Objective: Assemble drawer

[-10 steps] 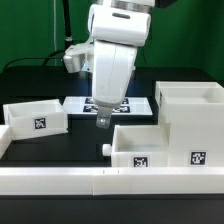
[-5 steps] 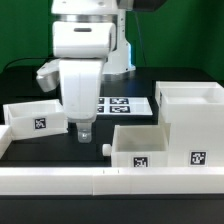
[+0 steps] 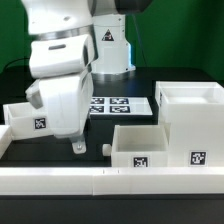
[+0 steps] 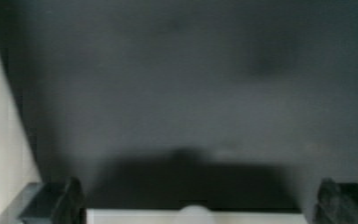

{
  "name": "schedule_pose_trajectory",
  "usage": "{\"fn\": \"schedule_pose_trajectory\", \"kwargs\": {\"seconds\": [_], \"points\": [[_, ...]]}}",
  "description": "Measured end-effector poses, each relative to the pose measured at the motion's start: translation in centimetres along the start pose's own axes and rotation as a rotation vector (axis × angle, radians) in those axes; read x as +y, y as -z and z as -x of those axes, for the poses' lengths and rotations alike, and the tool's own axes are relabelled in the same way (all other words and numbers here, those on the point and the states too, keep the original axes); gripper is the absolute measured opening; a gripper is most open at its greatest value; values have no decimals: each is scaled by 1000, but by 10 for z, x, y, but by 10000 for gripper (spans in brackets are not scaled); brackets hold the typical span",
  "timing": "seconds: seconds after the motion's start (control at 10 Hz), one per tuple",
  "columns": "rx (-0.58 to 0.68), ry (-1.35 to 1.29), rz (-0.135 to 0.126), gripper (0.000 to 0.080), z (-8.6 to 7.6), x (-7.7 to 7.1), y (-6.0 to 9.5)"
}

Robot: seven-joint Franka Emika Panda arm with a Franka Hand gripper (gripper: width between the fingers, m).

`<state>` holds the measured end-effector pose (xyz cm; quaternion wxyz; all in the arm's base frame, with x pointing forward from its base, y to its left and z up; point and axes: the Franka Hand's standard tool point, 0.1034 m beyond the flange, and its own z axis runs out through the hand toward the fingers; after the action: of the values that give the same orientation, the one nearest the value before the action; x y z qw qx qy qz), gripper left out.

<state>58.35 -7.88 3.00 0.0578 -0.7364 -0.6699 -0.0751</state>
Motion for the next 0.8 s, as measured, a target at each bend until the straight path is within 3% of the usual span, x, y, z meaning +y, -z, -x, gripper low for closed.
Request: {"fn": "schedule_pose_trajectory", "kwargs": {"seconds": [0.2,0.7,0.8], "points": [[4,-7,-3,649,-20,-1,-6],[4,-7,3,649,-20,1,-6],[6,-1,21,649,-25,1,-12]]}}
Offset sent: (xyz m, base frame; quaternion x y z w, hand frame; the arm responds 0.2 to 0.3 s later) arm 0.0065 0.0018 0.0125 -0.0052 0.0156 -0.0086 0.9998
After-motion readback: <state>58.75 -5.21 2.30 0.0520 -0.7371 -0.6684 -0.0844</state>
